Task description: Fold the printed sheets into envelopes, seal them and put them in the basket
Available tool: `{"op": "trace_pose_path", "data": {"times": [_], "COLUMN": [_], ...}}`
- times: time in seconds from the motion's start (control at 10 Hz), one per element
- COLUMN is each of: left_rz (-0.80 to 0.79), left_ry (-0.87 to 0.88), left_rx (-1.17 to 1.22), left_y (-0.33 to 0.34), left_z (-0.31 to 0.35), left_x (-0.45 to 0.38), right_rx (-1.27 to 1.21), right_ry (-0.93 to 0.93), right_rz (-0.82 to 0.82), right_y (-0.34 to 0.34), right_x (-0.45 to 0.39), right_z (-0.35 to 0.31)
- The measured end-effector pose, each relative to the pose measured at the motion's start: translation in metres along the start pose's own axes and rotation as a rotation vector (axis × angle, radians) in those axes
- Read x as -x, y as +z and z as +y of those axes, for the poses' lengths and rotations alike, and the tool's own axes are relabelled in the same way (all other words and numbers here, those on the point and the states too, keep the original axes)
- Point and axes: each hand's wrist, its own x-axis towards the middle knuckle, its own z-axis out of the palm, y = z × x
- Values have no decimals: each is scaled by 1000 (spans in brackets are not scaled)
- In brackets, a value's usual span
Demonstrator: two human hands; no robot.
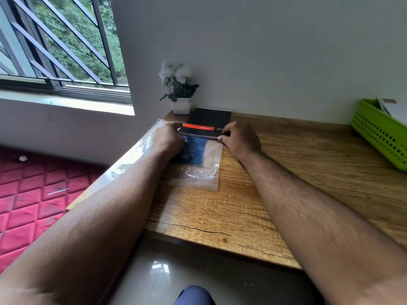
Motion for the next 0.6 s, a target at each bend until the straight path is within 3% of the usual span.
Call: {"op": "trace_pose_path", "data": {"times": [0.3, 0.5, 0.6], "left_rz": [-36, 74, -45], "left_ry": [89, 276, 357], "left_rx": [-139, -453, -498], "left_y": [-3, -4, 18], "left_z": [5, 42, 75], "left_x": [8, 13, 5], "right_rx": [-28, -108, -52], "right_ry": [40, 90, 98], "right_rz": [-13, -65, -101], "right_y": [1, -15, -23], "right_x": [1, -4, -17], "right_z": [1, 13, 33]}}
